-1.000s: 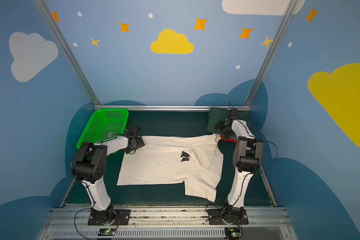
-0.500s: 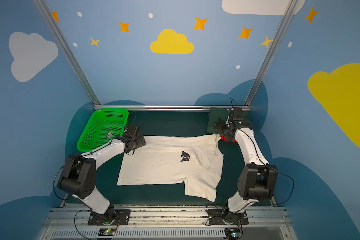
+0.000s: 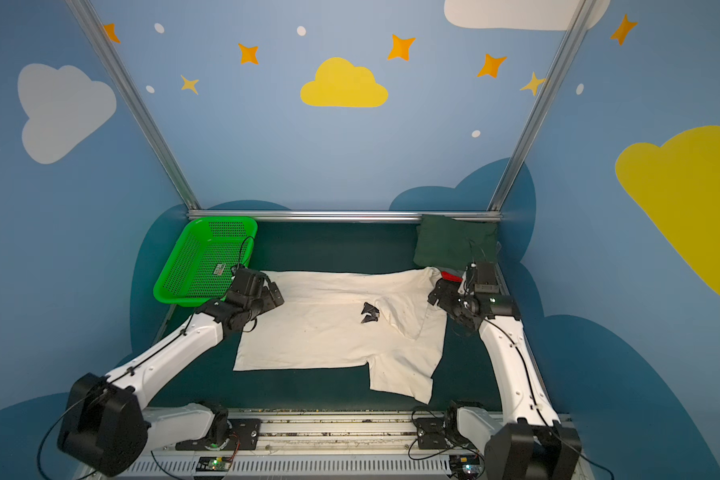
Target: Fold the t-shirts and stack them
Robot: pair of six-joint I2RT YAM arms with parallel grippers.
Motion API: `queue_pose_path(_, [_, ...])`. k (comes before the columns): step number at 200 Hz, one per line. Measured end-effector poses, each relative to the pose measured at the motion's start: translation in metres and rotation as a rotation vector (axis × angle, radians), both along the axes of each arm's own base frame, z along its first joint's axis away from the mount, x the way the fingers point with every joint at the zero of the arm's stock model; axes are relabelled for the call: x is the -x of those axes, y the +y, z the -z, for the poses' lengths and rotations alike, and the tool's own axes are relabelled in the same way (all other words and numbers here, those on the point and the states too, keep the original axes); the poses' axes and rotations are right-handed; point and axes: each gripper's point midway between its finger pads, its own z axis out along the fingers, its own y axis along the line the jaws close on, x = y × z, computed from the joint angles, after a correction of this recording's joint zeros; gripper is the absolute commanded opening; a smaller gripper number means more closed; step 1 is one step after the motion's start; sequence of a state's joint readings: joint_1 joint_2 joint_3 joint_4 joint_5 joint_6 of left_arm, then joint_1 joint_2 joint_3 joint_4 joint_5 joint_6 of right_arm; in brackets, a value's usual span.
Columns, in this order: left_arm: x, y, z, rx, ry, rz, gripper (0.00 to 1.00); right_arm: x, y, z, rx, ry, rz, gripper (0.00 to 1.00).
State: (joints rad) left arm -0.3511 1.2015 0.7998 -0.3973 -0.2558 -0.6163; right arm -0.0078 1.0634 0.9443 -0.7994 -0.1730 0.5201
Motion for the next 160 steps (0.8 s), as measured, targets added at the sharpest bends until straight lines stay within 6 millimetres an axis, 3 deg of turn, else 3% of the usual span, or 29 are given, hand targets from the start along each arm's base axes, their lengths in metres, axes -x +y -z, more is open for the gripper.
queue_pose_path(28, [0.026, 0.006, -0.006, 0.042, -0.031, -0.021, 1.00, 0.025, 0.004, 0.018, -0.026, 0.037, -0.011, 0.98])
queue_pose_path(60, [0.050, 0.014, -0.005, 0.079, -0.046, -0.056, 1.00, 0.040, 0.011, 0.038, -0.064, 0.106, -0.027, 0.98])
queue_pose_path(134, [0.095, 0.035, 0.053, 0.078, 0.075, -0.167, 1.00, 0.061, 0.029, 0.083, -0.181, 0.280, -0.051, 0.98])
queue_pose_path(160, [0.100, 0.039, 0.062, 0.079, 0.093, -0.195, 1.00, 0.063, 0.031, 0.088, -0.193, 0.289, -0.055, 0.98])
